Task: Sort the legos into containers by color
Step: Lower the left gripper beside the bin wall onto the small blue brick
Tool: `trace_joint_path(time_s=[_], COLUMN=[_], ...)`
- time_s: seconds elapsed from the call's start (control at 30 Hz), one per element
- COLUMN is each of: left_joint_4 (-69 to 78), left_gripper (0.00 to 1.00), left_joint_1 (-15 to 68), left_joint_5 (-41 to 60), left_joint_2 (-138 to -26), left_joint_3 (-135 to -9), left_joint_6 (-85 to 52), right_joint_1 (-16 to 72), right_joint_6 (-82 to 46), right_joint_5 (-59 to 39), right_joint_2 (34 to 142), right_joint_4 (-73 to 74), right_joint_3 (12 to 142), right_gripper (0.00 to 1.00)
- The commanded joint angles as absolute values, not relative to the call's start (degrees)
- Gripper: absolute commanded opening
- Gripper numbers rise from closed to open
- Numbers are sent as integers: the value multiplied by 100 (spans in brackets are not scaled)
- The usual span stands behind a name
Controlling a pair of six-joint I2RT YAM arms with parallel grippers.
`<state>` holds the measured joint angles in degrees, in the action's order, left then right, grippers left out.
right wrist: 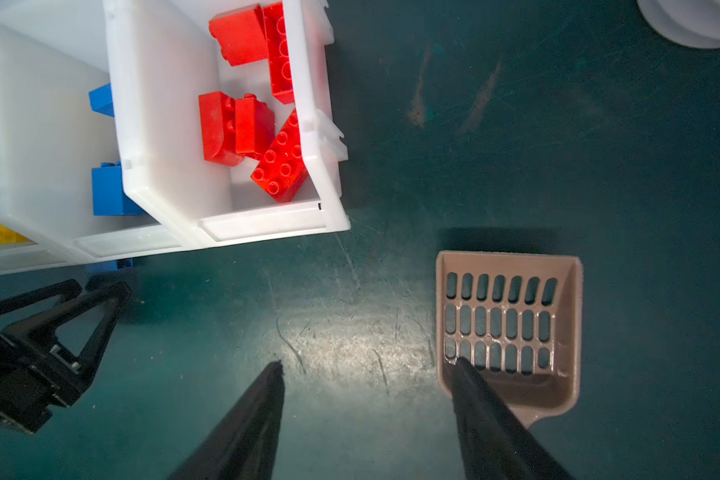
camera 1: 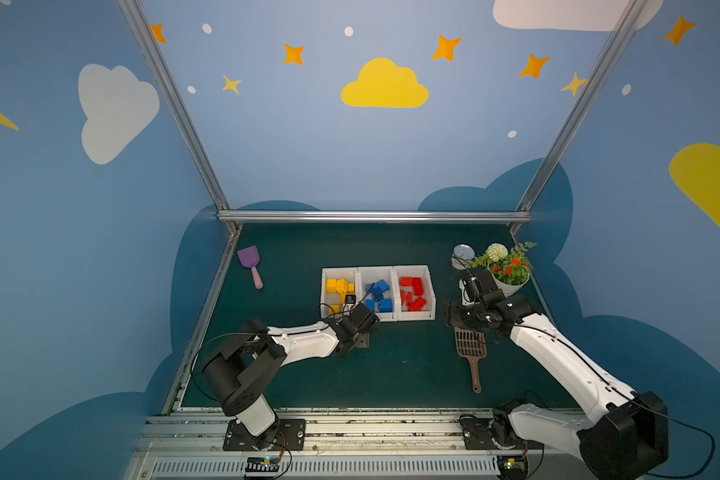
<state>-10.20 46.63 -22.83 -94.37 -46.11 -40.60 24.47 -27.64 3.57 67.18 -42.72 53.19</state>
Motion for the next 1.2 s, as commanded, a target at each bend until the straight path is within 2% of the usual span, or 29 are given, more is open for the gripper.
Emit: trace_joint_path(time_s=[0.0,0.4,0.7,1.0,1.17], left_joint_4=[-1087,-1552,-1623,-1591,-1593], left_gripper=[71,66,57,43,40], left_joint_1=[4676,4674,4676,4675,4690], left_joint_5=[-2367,-2624,-2654,-2543,-2470], left_joint_2=[-9561,-9897,-10071,-10087,-9976], left_joint_3=[-4775,-5105,-5195,-5139,-5021], left_joint_6=[-4120,-4445,-4579,-4553,-4546], right_joint_1=[2417,2364,2329,2304,2303], right_joint_6=[-2786,-2802,-2810,-2821,-2852], right_joint_5=[343,282,272,246,275], right_joint_2=[6575,6543,6478,6427,6390], right_joint_4=[-4337,-4314,-4333,-4342,-4342], right_joint_3=[5248,5214,5177,5151,5135], right_gripper=[65,65,64,64,64])
